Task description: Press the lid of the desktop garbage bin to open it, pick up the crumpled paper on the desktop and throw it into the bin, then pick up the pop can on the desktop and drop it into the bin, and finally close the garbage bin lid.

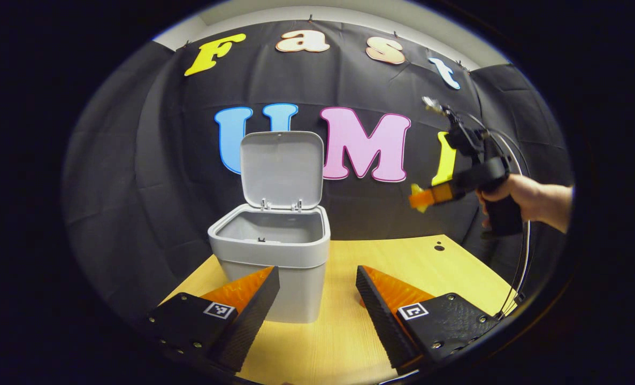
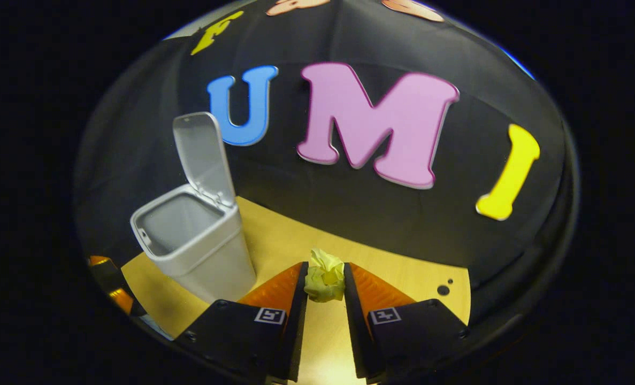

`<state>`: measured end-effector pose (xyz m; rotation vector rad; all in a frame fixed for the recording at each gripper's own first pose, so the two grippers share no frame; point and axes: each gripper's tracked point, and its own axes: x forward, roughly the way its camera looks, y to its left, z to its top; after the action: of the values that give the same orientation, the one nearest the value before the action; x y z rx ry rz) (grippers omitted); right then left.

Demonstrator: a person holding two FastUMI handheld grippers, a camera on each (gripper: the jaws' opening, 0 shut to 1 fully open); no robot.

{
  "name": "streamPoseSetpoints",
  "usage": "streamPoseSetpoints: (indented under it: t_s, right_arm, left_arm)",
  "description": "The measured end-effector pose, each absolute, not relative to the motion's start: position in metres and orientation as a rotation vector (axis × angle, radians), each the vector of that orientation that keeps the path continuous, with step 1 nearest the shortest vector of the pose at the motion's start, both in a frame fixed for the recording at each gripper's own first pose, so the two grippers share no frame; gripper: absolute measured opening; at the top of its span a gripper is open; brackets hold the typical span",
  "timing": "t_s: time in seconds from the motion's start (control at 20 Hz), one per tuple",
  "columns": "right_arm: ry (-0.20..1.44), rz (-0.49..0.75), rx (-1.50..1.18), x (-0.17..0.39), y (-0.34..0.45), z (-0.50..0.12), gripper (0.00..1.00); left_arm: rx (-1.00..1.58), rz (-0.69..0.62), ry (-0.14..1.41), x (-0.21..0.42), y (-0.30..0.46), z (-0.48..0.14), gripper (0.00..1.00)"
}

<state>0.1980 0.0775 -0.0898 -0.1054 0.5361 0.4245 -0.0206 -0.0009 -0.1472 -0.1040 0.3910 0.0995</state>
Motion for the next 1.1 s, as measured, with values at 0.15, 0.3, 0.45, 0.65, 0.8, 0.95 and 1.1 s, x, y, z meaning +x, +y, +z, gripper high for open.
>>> streamPoseSetpoints:
  t_s: [0.15,0.3,0.45,0.65,0.8,0.95,1.1]
  right_arm:
    - [0.475,0.549,-0.087,0.203,0.136,-0.047,0.42]
    - [0.418,0.642,-0.104,0.202,0.195,-0.015,0.42]
    - [0.407,0.723,-0.112,0.197,0.245,-0.012,0.42]
    - [0.452,0.78,-0.112,0.19,0.293,-0.035,0.42]
    - [0.473,0.801,-0.114,0.187,0.312,-0.047,0.42]
    - [0.483,0.807,-0.112,0.187,0.321,-0.053,0.44]
    - [0.493,0.806,-0.111,0.188,0.324,-0.061,0.51]
  left_arm:
    - [-0.129,0.116,0.397,-0.027,0.01,-0.152,0.95]
    - [-0.113,0.16,0.399,-0.034,0.03,-0.151,0.95]
    - [-0.105,0.203,0.392,-0.044,0.049,-0.149,0.95]
    - [-0.093,0.254,0.391,-0.057,0.07,-0.147,0.95]
    - [-0.084,0.281,0.396,-0.067,0.082,-0.147,0.95]
    - [-0.087,0.301,0.4,-0.072,0.09,-0.149,0.95]
    - [-0.087,0.299,0.404,-0.07,0.091,-0.151,0.95]
